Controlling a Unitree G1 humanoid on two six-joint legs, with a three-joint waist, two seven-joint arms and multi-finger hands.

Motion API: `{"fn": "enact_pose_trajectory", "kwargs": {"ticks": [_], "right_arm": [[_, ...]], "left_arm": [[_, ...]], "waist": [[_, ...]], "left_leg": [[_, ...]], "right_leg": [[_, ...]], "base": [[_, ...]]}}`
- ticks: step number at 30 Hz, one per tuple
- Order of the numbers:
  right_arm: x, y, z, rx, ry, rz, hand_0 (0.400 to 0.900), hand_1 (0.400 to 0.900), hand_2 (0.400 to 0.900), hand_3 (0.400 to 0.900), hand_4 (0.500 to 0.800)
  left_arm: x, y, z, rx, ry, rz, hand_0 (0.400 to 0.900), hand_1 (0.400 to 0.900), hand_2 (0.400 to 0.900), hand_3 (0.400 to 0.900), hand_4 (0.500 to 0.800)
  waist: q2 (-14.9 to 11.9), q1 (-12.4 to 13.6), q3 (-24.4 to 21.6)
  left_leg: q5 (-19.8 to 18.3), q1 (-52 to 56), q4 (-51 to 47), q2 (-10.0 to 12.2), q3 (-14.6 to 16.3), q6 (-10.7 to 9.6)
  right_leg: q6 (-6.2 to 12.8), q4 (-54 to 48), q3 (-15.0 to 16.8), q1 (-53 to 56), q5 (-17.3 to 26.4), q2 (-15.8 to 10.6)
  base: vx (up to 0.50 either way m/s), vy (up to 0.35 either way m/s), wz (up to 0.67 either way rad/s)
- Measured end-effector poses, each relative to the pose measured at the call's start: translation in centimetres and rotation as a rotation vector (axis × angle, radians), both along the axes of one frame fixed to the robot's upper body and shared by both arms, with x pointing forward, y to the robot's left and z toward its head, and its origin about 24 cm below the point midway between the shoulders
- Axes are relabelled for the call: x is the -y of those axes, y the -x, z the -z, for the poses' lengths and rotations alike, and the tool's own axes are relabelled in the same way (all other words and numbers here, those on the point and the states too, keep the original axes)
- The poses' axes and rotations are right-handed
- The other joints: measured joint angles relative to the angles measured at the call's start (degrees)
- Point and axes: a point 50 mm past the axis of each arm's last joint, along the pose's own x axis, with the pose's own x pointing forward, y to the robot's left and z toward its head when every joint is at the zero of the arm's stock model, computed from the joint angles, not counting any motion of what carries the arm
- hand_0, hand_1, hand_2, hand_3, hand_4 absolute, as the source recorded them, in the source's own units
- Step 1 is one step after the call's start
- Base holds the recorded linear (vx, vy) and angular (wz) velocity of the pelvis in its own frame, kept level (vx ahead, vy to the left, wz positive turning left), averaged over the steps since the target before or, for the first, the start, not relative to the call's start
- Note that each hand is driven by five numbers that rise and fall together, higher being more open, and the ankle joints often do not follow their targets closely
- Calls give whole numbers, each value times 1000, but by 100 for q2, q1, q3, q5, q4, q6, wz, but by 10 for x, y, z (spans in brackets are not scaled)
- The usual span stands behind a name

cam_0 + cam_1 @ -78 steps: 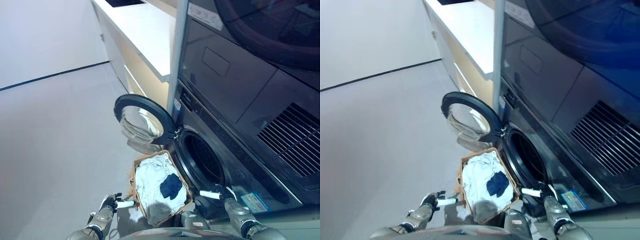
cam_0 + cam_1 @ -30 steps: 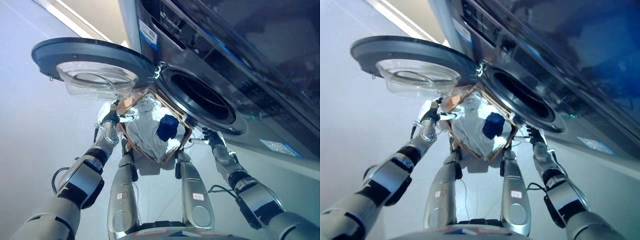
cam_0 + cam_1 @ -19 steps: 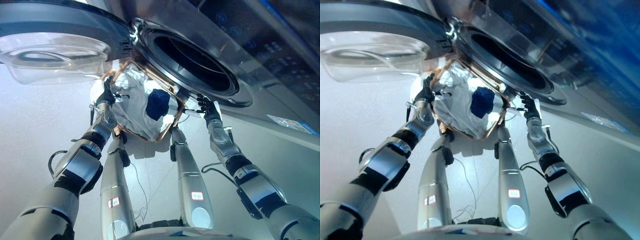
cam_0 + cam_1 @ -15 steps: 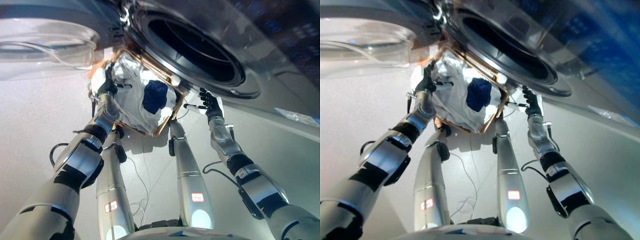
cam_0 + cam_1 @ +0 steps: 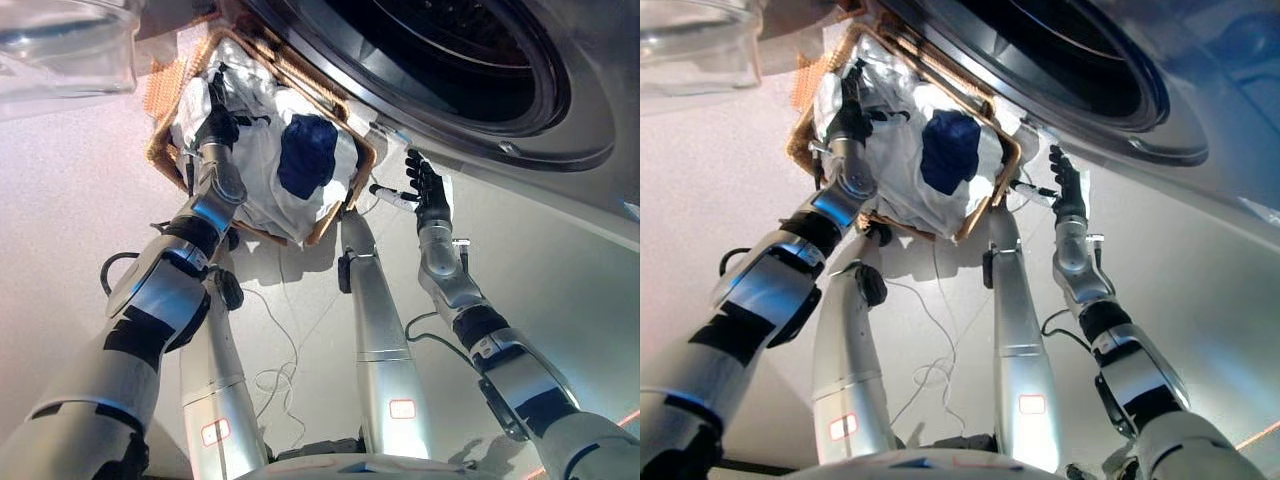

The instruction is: Put the clothes in the basket into the washing machine.

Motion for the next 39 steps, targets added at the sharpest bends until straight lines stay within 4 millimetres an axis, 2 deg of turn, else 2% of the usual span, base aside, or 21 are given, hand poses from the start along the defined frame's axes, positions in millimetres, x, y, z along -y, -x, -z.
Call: {"fn": "enact_pose_trajectory", "kwargs": {"ticks": [4,8,15,19,23,29,39], "right_arm": [[-7,1,-11,62,-20,-24,900,900,900,900,800],[-5,3,-11,80,-37,-17,900,900,900,900,800],[2,5,6,13,-32,29,900,900,900,900,800],[-2,7,18,-35,-45,39,900,900,900,900,800],[-4,9,31,-86,-42,40,900,900,900,900,800],[-4,9,34,-99,-27,41,900,900,900,900,800],[6,11,47,-168,9,79,900,900,900,900,800]], "left_arm": [[-9,-1,-20,42,-4,-33,900,900,900,900,800],[-12,-1,-33,87,15,-50,900,900,900,900,800],[8,-2,-25,88,41,-23,900,900,900,900,800],[11,-1,-20,77,41,-25,900,900,900,900,800],[15,0,4,11,31,-22,900,900,900,900,800],[29,6,39,-75,44,9,900,900,900,900,800],[44,15,73,-165,62,45,900,900,900,900,800]], "waist": [[0,-76,0],[0,-103,0],[0,-87,0],[0,-85,0],[0,-97,0],[3,-11,-3],[4,127,-3]], "left_leg": [[-139,-467,345,77,-97,-5],[-219,-772,584,105,-148,16],[-280,-867,661,87,-126,21],[-231,-732,542,52,-100,52],[-149,-205,212,-17,-56,7],[64,530,-323,-109,-56,-81],[371,1273,-964,-100,-60,-193]], "right_leg": [[18,131,21,-372,10,82],[59,335,23,-651,-34,104],[86,375,59,-731,-77,73],[75,327,65,-644,-66,56],[89,219,45,-223,-46,-14],[53,66,4,355,-62,-70],[-67,-202,-109,934,-17,-44]], "base": [[-24,-78,-4],[5,-62,1],[14,-19,0],[45,-25,8],[34,-34,15],[-23,-35,10],[12,-41,0]]}}
